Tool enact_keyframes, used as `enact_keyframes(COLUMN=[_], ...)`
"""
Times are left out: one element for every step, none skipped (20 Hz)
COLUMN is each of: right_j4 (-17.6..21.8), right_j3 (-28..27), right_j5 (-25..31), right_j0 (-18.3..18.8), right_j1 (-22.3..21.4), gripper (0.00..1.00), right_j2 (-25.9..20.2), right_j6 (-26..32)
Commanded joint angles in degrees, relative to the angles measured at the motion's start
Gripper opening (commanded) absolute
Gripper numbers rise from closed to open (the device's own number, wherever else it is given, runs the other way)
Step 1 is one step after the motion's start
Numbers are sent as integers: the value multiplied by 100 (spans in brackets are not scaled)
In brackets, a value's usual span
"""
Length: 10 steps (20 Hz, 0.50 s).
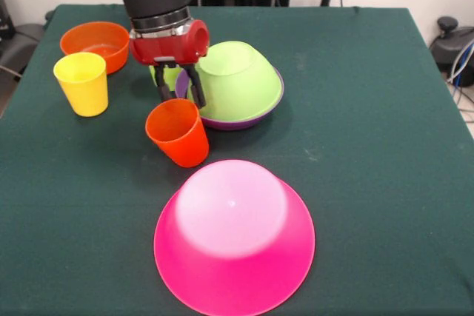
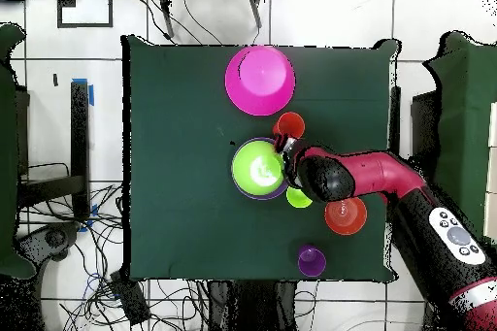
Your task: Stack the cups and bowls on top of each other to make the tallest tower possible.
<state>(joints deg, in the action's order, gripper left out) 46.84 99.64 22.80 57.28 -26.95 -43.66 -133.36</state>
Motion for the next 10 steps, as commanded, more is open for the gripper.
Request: enact_keyframes(right_j4=[228,235,243,256,274,293,315,330,340,342], right_j3=[157,169,155,171,182,193,197,194,180,167], right_j5=[804,816,843,836,825,813,802,796,793,790], right_j0=[156,180,218,247,279,311,355,376,417,427], right_j1=[56,78,157,219,328,437,560,639,802,887], gripper=[100,100,100,100,100,100,100,100,100,100], right_j2=[-127,-128,-133,-133,-128,-122,-128,-129,-138,-138], right_j6=[1980,2004,2061,2074,2097,2119,2180,2210,2296,2334])
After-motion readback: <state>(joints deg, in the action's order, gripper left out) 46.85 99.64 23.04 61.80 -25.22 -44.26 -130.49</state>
